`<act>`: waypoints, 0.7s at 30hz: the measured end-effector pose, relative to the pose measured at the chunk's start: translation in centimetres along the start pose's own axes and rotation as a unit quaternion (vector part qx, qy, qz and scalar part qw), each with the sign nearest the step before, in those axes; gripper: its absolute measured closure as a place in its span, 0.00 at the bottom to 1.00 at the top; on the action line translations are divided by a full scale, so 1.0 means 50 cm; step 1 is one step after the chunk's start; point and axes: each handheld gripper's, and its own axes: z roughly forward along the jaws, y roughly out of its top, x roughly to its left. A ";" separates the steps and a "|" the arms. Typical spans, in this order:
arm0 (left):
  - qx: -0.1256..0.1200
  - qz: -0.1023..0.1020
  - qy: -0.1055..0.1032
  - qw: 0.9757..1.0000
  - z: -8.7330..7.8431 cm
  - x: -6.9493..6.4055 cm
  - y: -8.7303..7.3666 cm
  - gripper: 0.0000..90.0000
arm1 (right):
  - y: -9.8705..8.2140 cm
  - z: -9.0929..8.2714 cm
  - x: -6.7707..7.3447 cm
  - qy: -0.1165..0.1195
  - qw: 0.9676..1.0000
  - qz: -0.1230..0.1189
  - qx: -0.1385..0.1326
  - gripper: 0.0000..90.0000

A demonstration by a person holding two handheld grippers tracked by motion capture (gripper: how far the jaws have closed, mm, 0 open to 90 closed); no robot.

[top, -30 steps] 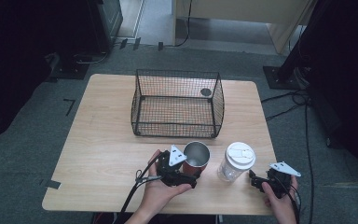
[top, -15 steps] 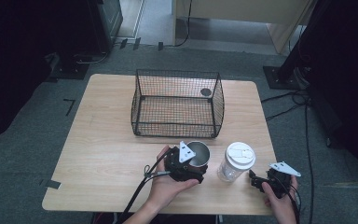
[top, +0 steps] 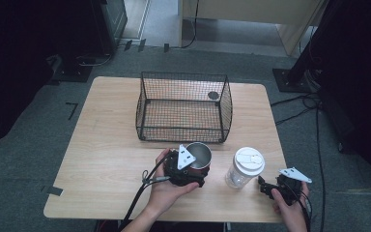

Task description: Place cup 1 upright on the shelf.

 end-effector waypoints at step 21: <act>-0.103 -0.018 0.090 0.990 -0.088 0.064 0.038 0.09 | 0.000 0.000 0.000 0.000 1.000 0.000 0.000 0.07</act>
